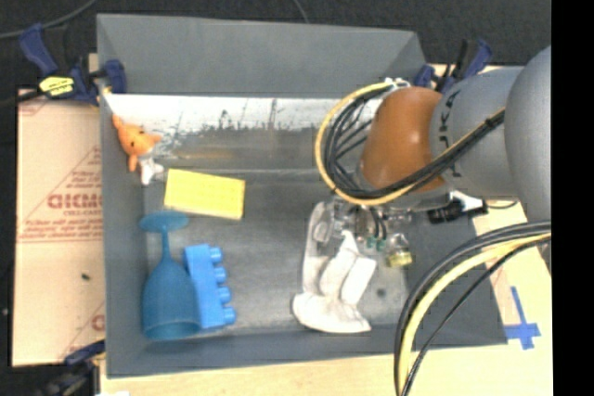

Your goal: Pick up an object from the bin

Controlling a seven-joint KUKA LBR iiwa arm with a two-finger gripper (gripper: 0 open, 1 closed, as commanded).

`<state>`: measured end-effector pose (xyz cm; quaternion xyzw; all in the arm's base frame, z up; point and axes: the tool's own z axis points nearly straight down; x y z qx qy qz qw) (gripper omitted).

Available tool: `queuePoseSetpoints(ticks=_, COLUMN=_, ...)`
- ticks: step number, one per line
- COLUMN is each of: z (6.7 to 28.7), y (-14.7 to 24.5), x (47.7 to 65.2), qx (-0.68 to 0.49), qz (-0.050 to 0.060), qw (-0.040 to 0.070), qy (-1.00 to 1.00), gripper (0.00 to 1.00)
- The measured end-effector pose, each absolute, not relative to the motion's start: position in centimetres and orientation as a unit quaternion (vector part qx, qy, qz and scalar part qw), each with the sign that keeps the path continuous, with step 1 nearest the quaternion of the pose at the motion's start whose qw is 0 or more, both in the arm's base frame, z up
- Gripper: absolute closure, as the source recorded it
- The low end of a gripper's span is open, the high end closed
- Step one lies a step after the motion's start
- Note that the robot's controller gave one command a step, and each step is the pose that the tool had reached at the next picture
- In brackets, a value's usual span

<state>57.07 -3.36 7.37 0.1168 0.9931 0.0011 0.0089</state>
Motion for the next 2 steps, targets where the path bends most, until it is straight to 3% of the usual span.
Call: queuePoseSetpoints(ticks=2, z=7.38, y=-3.36, x=57.07, qx=0.116, qz=0.001, qw=0.009, qy=0.993, gripper=1.00)
